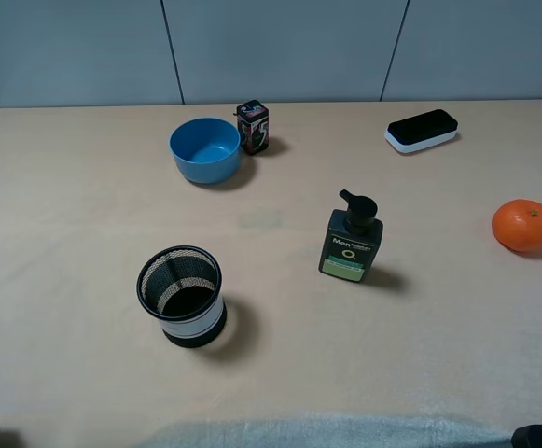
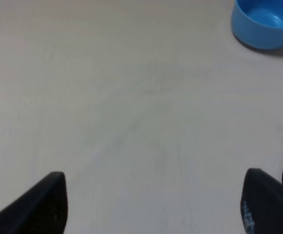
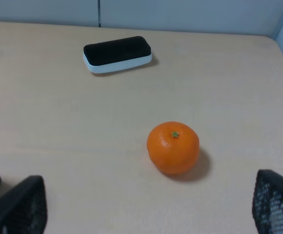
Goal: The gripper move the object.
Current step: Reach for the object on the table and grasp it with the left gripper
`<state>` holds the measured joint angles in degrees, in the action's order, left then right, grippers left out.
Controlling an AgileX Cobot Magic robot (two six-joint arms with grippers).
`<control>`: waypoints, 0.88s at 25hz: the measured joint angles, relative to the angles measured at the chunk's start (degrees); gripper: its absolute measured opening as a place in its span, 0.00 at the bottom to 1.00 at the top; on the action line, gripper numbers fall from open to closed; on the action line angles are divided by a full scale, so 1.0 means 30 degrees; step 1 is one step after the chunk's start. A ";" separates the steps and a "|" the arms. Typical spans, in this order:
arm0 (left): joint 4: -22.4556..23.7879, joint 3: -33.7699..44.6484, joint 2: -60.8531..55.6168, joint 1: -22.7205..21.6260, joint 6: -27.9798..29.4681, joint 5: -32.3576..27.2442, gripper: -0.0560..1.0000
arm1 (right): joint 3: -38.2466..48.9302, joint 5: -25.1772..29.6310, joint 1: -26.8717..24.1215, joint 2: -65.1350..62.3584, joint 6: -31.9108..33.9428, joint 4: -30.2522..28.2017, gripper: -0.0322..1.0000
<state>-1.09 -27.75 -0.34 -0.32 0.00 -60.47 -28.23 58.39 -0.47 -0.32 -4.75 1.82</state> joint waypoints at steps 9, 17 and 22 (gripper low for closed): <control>0.0000 0.0000 0.0000 0.0000 0.0000 0.0000 0.74 | 0.0000 0.0000 0.0000 0.0000 0.0000 0.0000 0.65; 0.0000 0.0000 0.0000 0.0000 0.0000 0.0000 0.74 | 0.0000 0.0000 0.0000 0.0000 0.0000 0.0000 0.65; 0.0000 0.0000 0.0000 0.0000 0.0000 0.0000 0.74 | 0.0000 0.0000 0.0000 0.0000 0.0000 0.0000 0.65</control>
<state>-1.09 -27.75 -0.34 -0.32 0.00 -60.47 -28.23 58.39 -0.47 -0.32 -4.75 1.82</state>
